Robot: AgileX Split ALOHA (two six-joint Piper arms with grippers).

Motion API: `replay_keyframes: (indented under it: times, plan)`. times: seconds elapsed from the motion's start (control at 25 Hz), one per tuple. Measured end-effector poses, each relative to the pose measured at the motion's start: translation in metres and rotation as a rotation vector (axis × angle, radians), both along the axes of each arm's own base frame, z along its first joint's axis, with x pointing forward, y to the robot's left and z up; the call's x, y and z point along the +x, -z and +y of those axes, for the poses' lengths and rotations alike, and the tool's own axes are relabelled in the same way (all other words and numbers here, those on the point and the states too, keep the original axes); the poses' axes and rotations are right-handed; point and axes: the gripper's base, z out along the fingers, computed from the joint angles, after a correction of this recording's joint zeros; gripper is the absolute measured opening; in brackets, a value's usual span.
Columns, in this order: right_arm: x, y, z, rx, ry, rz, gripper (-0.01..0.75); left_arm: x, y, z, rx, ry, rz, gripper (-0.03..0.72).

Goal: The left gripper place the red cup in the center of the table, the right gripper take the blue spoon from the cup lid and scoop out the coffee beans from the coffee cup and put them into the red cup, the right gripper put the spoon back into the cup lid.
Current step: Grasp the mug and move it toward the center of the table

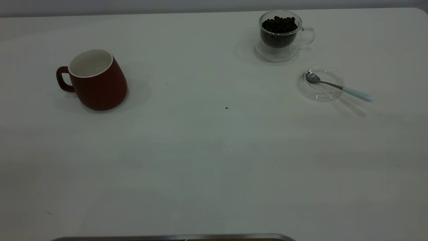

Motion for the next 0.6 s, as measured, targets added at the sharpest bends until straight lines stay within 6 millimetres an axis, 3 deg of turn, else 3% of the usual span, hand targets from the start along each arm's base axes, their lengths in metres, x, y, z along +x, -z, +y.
replay_keyframes:
  times: [0.12,0.28,0.4,0.6]
  plan:
    - [0.000,0.000,0.000,0.000,0.000,0.000,0.238,0.006,-0.007,0.000,0.001,0.000,0.055,0.505]
    - [0.000,0.000,0.000,0.000,0.000,0.000,0.238,0.033,-0.034,-0.001,0.019,0.017,0.159,0.505]
    - [0.000,0.000,0.000,0.000,0.000,0.000,0.238,0.067,-0.054,-0.002,0.032,0.030,0.218,0.505]
    - [0.000,0.000,0.000,0.000,0.000,0.000,0.238,0.140,-0.051,-0.008,0.058,0.126,0.293,0.550]
